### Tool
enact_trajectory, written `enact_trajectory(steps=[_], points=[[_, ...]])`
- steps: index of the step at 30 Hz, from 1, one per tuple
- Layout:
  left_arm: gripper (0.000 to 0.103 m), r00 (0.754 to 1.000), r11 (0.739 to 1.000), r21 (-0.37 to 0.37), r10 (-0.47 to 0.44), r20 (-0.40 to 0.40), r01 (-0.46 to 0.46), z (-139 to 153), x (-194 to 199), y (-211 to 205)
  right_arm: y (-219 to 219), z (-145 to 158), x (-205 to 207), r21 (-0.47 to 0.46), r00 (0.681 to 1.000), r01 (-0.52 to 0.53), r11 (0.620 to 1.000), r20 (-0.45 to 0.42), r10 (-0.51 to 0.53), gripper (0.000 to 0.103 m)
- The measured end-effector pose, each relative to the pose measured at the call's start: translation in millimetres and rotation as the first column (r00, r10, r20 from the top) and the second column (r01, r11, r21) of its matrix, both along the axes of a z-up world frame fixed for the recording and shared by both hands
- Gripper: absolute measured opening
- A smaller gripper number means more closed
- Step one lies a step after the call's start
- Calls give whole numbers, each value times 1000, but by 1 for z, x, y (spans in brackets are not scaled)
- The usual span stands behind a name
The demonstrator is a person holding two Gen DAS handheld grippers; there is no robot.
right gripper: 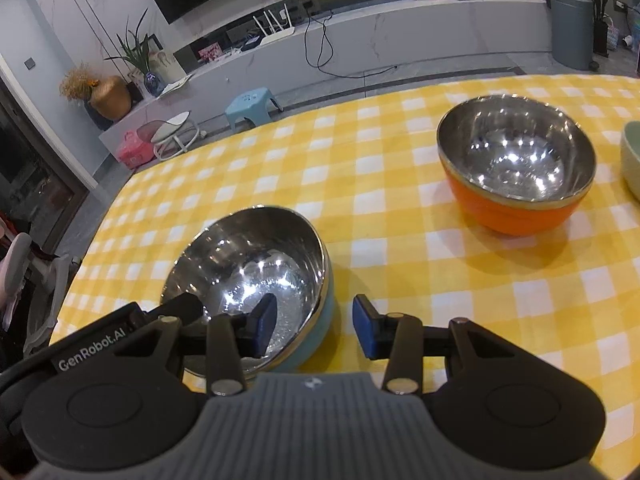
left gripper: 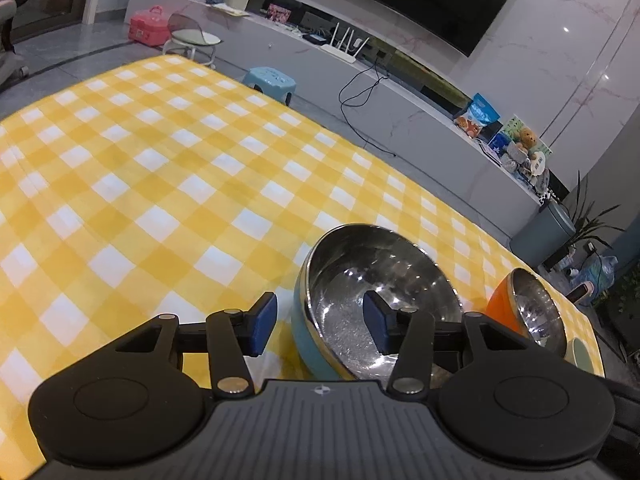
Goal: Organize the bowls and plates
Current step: 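Close both grippers on the blue bowl rim and lift it, then carry the blue bowl beside the plate stack, lower it, open both grippers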
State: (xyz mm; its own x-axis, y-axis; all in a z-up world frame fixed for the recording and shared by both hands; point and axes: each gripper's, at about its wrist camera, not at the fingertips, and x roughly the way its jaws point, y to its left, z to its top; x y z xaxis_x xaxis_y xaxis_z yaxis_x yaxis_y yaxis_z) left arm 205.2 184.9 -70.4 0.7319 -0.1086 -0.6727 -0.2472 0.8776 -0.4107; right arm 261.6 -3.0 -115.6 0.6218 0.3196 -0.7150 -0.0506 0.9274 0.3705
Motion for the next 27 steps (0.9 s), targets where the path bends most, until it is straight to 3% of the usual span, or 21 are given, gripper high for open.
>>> enact_trajectory(steps=[2, 7, 11, 19, 27], points=[[52, 1000, 1000, -12, 6, -5, -6, -3, 1, 2, 0, -5, 1, -4, 1000, -3, 1000, -9, 3, 31], [30, 1000, 1000, -7, -16, 6, 16, -6, 2, 2, -3, -9, -3, 28, 1000, -10, 1000, 0, 10, 18], [19, 999, 999, 22, -33, 8, 33, -4, 0, -2, -6, -10, -5, 31, 1000, 4, 1000, -7, -3, 12], [15, 998, 996, 63, -61, 21, 60, 9, -6, -11, -13, 5, -15, 24, 1000, 9, 1000, 16, -10, 9], [15, 996, 996, 32, -85, -2, 85, 33, -27, -37, -46, 32, -46, 36, 999, 22, 999, 43, -24, 9]])
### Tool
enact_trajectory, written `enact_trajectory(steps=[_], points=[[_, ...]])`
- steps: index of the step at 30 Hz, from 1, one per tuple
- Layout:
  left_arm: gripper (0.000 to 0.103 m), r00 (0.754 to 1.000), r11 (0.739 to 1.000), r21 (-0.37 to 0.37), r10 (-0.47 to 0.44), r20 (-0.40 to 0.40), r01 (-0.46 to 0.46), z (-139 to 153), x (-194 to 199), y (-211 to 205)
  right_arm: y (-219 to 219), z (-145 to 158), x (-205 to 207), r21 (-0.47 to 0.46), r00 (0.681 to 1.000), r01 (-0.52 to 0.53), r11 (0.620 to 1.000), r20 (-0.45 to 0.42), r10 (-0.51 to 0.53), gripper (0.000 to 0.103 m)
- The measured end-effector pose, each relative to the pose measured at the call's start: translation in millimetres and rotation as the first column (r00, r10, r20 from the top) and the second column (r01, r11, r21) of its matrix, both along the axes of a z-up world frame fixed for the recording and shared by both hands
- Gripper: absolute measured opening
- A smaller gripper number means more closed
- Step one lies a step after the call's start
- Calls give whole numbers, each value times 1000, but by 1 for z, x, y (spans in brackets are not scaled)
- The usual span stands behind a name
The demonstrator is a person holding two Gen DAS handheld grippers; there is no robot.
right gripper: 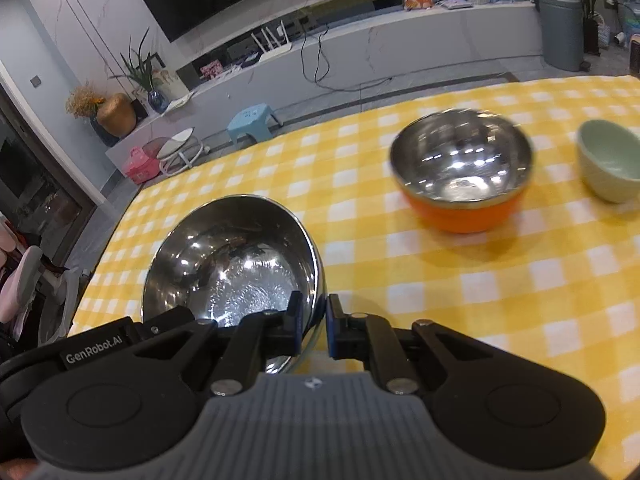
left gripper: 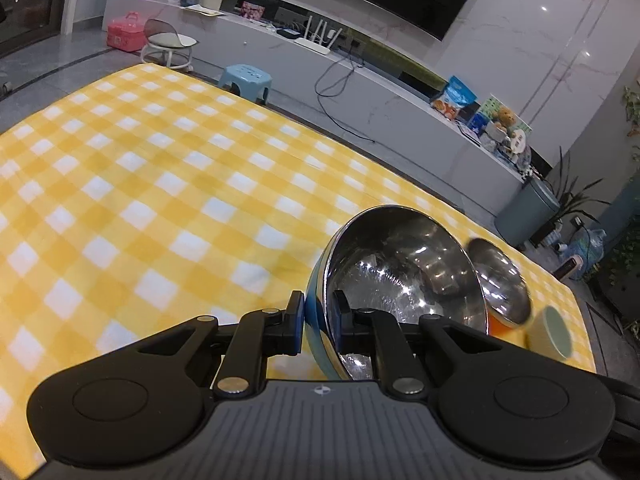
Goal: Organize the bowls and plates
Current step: 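Carry the blue bowl beside the plate stack, lower it, open both grippers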
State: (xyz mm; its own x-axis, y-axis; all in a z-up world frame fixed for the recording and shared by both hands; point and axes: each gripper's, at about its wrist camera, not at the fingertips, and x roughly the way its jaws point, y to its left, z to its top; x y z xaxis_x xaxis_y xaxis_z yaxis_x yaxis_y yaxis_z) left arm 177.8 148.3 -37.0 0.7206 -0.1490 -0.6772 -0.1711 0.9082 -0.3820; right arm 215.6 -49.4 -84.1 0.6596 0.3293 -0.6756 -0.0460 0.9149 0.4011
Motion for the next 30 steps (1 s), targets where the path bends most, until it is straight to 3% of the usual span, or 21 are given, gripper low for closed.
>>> enact_trajectory(steps=[9, 18, 30], points=[[15, 997, 997, -20, -74, 5, 74, 15, -39, -58, -71, 14, -65, 42, 999, 48, 998, -4, -47, 9], [15, 983, 983, -67, -173, -64, 169, -3, -67, -117, -143, 13, -126, 64, 988, 152, 986, -15, -151, 10], [17, 957, 971, -78, -238, -167, 228, -31, -81, -157, -193, -15, -147, 101, 975, 211, 972, -98, -201, 10]])
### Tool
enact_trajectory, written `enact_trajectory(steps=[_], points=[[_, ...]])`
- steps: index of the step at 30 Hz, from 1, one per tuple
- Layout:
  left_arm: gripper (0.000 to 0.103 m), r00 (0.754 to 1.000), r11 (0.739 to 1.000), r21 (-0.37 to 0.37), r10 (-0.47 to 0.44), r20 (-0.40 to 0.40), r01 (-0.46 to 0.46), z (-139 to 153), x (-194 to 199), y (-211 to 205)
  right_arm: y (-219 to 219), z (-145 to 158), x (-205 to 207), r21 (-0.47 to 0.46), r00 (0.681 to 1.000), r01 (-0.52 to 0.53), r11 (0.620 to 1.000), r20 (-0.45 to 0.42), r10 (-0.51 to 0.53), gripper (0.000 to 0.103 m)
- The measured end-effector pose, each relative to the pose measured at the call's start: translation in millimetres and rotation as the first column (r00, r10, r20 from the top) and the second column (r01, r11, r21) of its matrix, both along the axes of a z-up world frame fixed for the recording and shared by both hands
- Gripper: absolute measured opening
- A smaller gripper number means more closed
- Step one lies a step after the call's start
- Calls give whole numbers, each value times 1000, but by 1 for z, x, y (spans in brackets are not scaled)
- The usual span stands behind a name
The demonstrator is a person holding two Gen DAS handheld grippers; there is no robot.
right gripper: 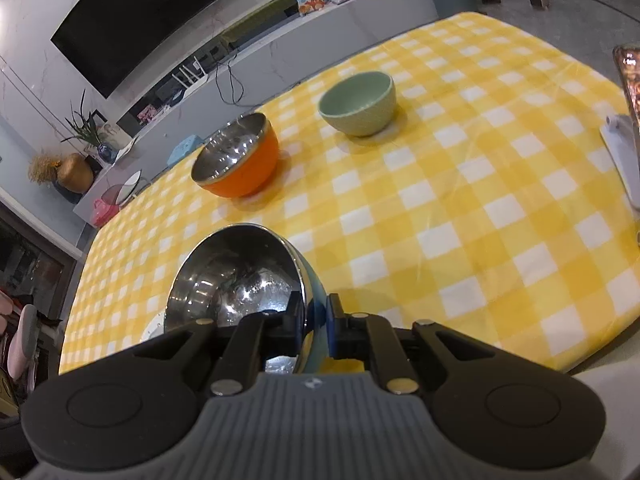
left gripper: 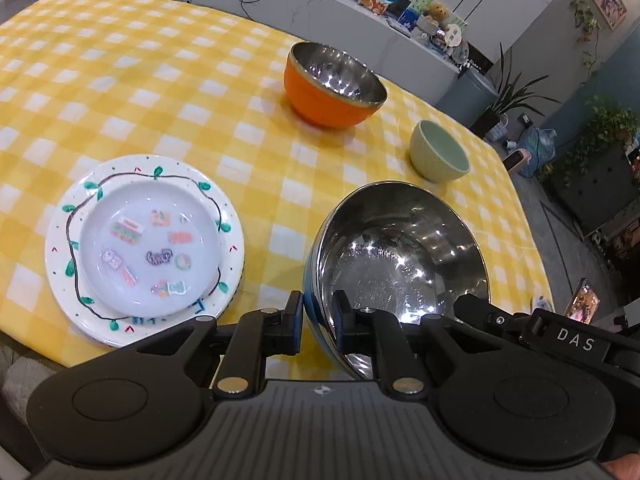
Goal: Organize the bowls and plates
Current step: 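Carry the blue bowl beside the plate stack, lower it, open both grippers, then move both grippers to the rim of the orange steel bowl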
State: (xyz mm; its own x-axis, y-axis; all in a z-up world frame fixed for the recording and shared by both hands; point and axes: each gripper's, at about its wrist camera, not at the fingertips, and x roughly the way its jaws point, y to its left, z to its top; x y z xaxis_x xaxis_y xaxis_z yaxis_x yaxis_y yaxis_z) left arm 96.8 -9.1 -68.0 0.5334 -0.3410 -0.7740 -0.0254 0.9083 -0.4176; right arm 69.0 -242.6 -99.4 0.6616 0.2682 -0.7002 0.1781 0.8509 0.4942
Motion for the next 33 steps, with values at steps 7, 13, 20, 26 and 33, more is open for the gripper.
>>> enact_trajectory(steps=[7, 13, 20, 26, 33], points=[[19, 1000, 1000, -24, 11, -19, -12, -7, 6, -1, -6, -16, 11, 39, 1000, 20, 999, -20, -20, 9], [21, 1000, 998, -55, 17, -16, -18, -13, 8, 2, -4, -21, 12, 29, 1000, 31, 999, -9, -30, 9], [22, 1000, 997, -70, 10, -11, -11, -16, 9, 2, -6, -23, 13, 41, 999, 39, 998, -10, -38, 11], [26, 1000, 997, -73, 2, -3, -2, -14, 9, 2, -4, -22, 11, 20, 999, 28, 999, 15, -28, 13], [45, 998, 998, -70, -3, 66, 7, -4, 4, 6, -2, -14, 4, -19, 996, 43, 999, 73, -41, 30]])
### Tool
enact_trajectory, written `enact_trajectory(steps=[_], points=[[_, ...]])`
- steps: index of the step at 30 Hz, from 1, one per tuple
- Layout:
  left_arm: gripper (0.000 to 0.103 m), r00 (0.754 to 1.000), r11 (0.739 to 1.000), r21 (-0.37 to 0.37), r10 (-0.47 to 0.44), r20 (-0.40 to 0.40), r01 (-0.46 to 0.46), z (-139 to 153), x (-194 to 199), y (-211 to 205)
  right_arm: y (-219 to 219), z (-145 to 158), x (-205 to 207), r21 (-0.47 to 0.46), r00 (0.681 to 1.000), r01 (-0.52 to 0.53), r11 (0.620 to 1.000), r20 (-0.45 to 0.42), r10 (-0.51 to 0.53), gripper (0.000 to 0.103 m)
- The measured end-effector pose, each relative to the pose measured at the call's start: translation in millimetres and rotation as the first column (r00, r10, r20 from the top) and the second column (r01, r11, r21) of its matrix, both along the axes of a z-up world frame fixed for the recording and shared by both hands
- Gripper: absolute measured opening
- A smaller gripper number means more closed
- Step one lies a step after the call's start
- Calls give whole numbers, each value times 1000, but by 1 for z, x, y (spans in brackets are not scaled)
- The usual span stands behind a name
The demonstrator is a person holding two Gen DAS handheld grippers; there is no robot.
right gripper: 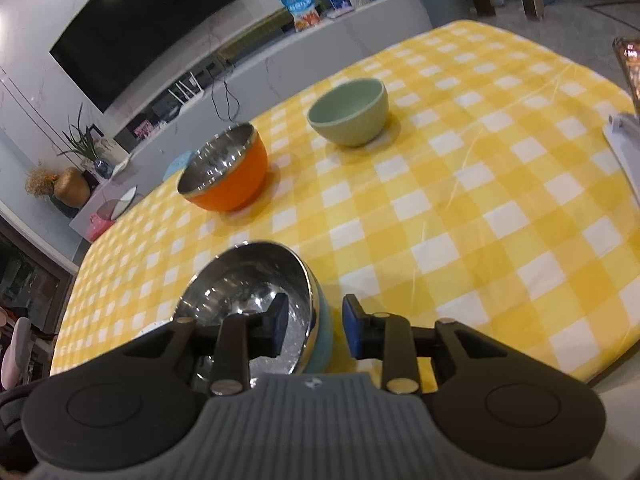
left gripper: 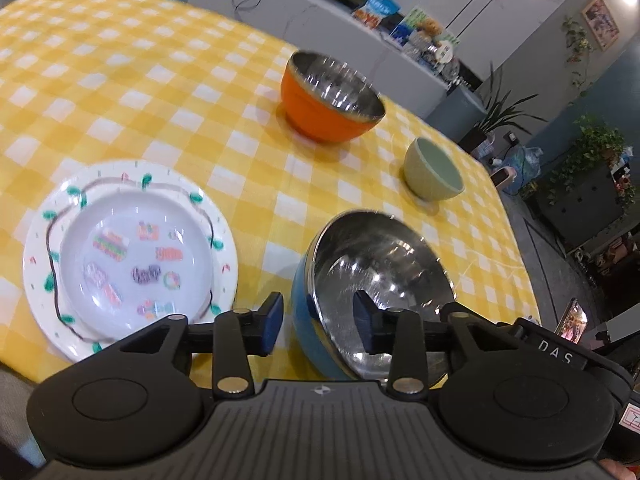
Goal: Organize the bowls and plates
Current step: 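Move both grippers to the rim of the orange steel bowl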
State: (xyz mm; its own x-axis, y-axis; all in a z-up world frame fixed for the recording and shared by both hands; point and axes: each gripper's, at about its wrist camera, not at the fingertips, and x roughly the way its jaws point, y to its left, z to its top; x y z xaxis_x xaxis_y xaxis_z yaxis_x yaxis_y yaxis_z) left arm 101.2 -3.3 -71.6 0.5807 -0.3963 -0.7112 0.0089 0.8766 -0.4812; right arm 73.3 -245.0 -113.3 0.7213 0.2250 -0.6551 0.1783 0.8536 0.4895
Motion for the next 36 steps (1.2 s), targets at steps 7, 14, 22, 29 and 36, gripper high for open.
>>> enact_trajectory(steps=[7, 14, 22, 29, 36], points=[[48, 986, 994, 91, -68, 154, 55, 26, 4, -2, 10, 22, -5, -96, 989, 2, 995, 147, 12, 43], [48, 958, 984, 174, -93, 272, 46, 53, 22, -7, 20, 42, 27, -195, 979, -36, 980, 192, 74, 44], [59, 963, 991, 132, -38, 266, 3, 59, 64, 7, 23, 51, 88, -159, 981, -59, 985, 175, 87, 44], [64, 980, 997, 83, -11, 199, -6, 47, 110, 12, 31, 37, 145, -104, 991, -72, 992, 102, 83, 44], [63, 989, 991, 131, -36, 146, 17, 33, 148, 2, 38, 21, 195, -114, 997, -65, 991, 31, 69, 44]])
